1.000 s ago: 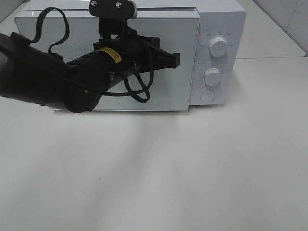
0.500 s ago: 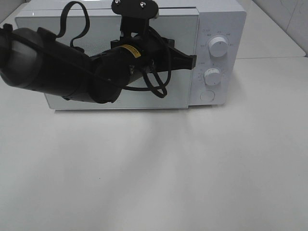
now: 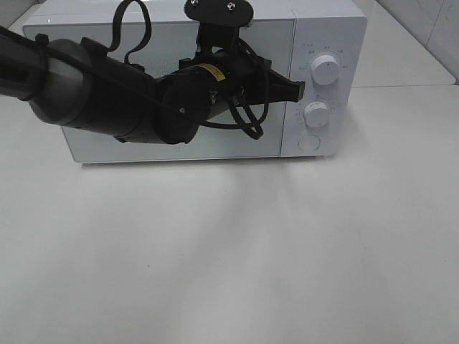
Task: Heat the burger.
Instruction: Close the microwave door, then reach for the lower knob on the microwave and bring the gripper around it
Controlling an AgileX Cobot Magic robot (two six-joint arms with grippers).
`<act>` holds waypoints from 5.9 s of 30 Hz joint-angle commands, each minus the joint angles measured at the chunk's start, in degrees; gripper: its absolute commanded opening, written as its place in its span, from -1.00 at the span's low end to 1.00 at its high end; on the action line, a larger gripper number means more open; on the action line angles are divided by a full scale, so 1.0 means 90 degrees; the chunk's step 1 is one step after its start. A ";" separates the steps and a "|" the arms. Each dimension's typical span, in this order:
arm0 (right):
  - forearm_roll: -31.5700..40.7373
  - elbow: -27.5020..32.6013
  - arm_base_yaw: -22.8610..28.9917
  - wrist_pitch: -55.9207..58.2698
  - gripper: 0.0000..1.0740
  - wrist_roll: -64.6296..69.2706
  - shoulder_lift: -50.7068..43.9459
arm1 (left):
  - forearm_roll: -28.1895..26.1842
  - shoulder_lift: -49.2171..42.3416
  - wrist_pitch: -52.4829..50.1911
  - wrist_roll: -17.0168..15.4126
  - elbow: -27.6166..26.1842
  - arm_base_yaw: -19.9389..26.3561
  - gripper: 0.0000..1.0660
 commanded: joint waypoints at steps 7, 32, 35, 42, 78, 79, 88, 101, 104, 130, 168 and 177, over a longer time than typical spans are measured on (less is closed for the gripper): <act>-0.0013 0.0006 -0.0038 -0.0032 0.34 0.0032 -0.0178 | -0.0401 -0.0089 -0.0019 0.0095 -0.0102 -0.0357 -1.00; -0.0013 0.0006 -0.0038 -0.0032 0.34 0.0032 -0.0178 | -0.0376 -0.1267 0.5341 0.0108 -0.0102 -0.0528 0.60; -0.0013 0.0006 -0.0038 -0.0032 0.34 0.0032 -0.0178 | -0.0108 -0.1394 0.6283 0.0095 -0.0102 -0.0528 0.60; -0.0019 0.0006 -0.0038 -0.0032 0.34 0.0032 -0.0178 | 0.0433 -0.1783 0.7716 -0.0643 -0.0102 -0.0509 0.60; -0.0019 0.0006 -0.0038 -0.0032 0.34 0.0032 -0.0178 | 0.0738 -0.3584 1.0581 -0.0840 0.1311 0.1903 0.59; -0.0019 0.0006 -0.0038 -0.0032 0.34 0.0032 -0.0178 | 0.0738 -0.3584 1.0581 -0.0840 0.1311 0.1903 0.59; -0.0019 0.0006 -0.0038 -0.0032 0.34 0.0032 -0.0178 | 0.0745 -0.4857 1.0542 -0.0802 0.2266 0.3374 0.59; -0.0019 0.0006 -0.0038 -0.0032 0.34 0.0032 -0.0178 | 0.0738 -0.6933 1.0301 -0.0758 0.3622 0.4997 0.59; -0.0019 0.0006 -0.0038 -0.0032 0.34 0.0032 -0.0178 | 0.0751 -0.7493 1.0027 -0.0821 0.3973 0.5265 0.59; -0.0019 0.0006 -0.0038 -0.0032 0.34 0.0032 -0.0178 | 0.1273 -1.1198 1.0001 -0.1203 0.4857 0.5418 0.59; -0.0019 0.0006 -0.0038 -0.0032 0.34 0.0032 -0.0178 | 0.1916 -1.3407 1.0110 -0.1572 0.4927 0.5418 0.59; -0.0019 0.0006 -0.0038 -0.0032 0.34 0.0032 -0.0178 | 0.1916 -1.3382 1.0110 -0.1572 0.4927 0.5418 0.59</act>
